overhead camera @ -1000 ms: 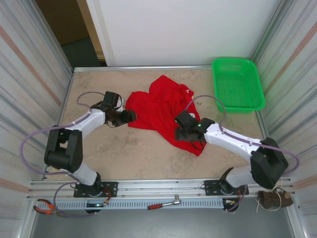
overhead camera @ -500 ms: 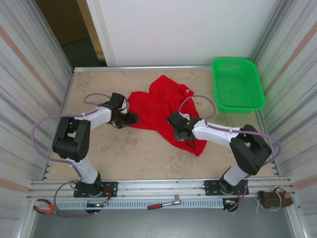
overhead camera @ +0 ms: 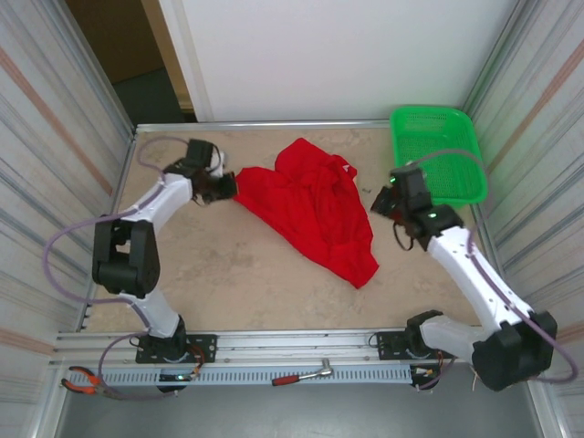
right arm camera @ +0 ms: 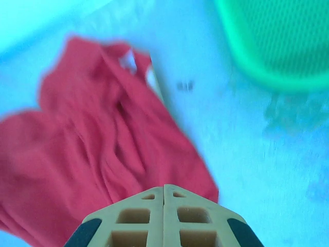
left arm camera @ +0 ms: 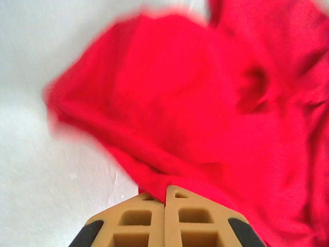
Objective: Fold the inside-out t-shirt
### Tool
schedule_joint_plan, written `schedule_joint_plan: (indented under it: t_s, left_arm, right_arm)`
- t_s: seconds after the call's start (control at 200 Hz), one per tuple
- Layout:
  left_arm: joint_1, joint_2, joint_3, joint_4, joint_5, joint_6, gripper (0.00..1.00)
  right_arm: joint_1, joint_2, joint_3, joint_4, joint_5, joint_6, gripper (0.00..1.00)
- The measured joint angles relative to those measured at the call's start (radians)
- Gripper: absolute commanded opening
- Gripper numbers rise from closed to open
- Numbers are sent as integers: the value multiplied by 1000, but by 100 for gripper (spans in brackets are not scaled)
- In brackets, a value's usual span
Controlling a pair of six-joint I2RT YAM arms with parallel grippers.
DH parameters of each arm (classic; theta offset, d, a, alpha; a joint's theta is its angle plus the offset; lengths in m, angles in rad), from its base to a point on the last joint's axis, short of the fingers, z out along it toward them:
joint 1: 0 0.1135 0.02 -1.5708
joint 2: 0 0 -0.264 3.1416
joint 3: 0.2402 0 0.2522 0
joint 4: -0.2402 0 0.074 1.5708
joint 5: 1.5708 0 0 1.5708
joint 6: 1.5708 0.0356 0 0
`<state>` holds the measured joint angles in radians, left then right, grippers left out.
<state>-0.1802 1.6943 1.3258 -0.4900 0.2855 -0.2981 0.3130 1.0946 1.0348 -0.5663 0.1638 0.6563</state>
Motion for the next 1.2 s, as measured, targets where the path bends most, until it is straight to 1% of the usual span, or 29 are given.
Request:
schedule_joint_plan:
  t_s: [0.04, 0.1, 0.17, 0.2, 0.24, 0.291, 0.381, 0.431, 0.561, 0.666, 0.766, 0.807, 0.857, 0.882, 0.942, 0.962, 0.972, 1.107, 1.202]
  left_arm:
    - [17, -22, 55, -17, 10, 14, 0]
    - [30, -58, 125, -40, 26, 33, 0]
    - [29, -111, 156, -53, 54, 42, 0]
    - [28, -136, 155, -61, 67, 43, 0]
    - [26, -173, 135, -65, 83, 43, 0]
    - [21, -222, 88, -63, 93, 43, 0]
    - [16, -316, -54, -69, 97, 39, 0]
    - [15, -358, -140, -69, 87, 34, 0]
    - [19, -439, -352, -80, 42, 5, 0]
    - [32, -464, -443, -83, 13, -20, 0]
    - [43, -468, -459, -80, -3, -30, 0]
    - [48, -468, -459, -70, -8, -32, 0]
    - [54, -467, -459, -59, -10, -34, 0]
    - [58, -466, -459, -54, -10, -36, 0]
    - [70, -459, -457, -40, -9, -40, 0]
    - [74, -456, -456, -37, -10, -40, 0]
    - [76, -453, -455, -35, -9, -41, 0]
    - [106, -401, -422, -18, -2, -47, 0]
    - [129, -359, -379, -7, 11, -48, 0]
  right_arm:
    - [-23, -9, 50, -3, -19, -13, 0]
    - [-31, -9, 100, -3, -56, -21, 0]
    - [-14, 0, 122, -2, -100, -29, 28]
    - [2, 7, 119, -4, -112, -34, 38]
    - [37, 23, 105, -3, -116, -36, 47]
    - [101, 47, 69, 3, -113, -43, 53]
    - [216, 110, -7, 8, -113, -37, 58]
    - [275, 161, -35, 8, -108, -35, 58]
    - [394, 323, -42, 23, -98, -37, 60]
    - [460, 469, 7, 19, -66, -44, 64]
    - [493, 581, 66, 23, -48, -55, 65]
    - [498, 613, 82, 28, -48, -60, 62]
    - [499, 645, 94, 36, -50, -62, 52]
    - [499, 660, 100, 39, -52, -68, 44]
    - [499, 688, 106, 48, -57, -69, 12]
    - [498, 694, 106, 50, -59, -67, 3]
    - [498, 697, 106, 51, -60, -68, 0]
    - [478, 687, 106, 49, -77, -70, 0]
    - [419, 594, 85, 42, -82, -79, 0]
